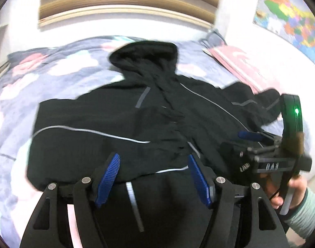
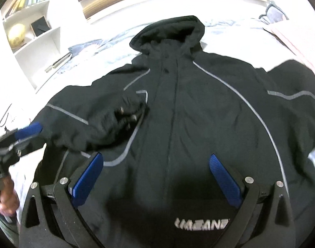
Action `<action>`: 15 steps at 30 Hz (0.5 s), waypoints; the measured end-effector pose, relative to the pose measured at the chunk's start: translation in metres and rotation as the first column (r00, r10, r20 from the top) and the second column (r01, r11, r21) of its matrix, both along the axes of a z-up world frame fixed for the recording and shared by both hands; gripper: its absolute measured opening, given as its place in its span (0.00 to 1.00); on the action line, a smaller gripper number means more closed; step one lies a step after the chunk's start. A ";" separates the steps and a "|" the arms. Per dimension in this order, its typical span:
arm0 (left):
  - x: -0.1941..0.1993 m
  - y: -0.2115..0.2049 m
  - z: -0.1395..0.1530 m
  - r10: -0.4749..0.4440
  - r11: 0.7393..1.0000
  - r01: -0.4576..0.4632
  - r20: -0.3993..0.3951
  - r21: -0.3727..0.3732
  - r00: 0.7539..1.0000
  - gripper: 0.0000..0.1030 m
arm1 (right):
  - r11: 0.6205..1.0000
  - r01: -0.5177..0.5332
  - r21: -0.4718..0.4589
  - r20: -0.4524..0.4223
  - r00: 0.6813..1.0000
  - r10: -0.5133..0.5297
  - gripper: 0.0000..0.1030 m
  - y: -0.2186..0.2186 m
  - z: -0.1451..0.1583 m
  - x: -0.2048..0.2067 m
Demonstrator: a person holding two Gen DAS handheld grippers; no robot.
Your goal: Fold large clothes
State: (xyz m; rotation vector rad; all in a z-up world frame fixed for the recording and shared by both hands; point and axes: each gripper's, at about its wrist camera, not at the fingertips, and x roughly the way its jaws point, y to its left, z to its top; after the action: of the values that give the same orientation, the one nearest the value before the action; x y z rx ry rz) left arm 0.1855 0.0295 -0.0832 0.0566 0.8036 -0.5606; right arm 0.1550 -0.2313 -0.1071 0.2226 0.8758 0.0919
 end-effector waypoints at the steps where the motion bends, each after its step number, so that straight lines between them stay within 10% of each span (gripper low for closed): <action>1: 0.002 0.008 -0.001 0.022 1.000 -0.022 -0.007 -0.011 1.000 0.68 | 1.000 -0.017 0.009 -0.007 1.000 0.017 1.00 0.005 0.003 0.009; 11: 0.011 0.056 -0.022 0.157 0.987 -0.159 -0.041 -0.033 0.987 0.68 | 0.984 -0.038 0.172 -0.199 0.977 0.072 0.61 0.050 -0.038 0.094; 15: 0.014 0.055 -0.011 0.176 0.984 -0.176 0.001 0.003 0.984 0.68 | 0.994 -0.082 0.073 -0.120 0.989 0.090 0.32 0.060 -0.023 0.093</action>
State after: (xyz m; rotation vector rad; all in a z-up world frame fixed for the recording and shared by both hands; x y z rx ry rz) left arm 0.1991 0.0845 -0.0946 -0.0114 0.7997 -0.3923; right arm 0.2476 -0.1716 -0.1300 0.2561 1.0065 0.1905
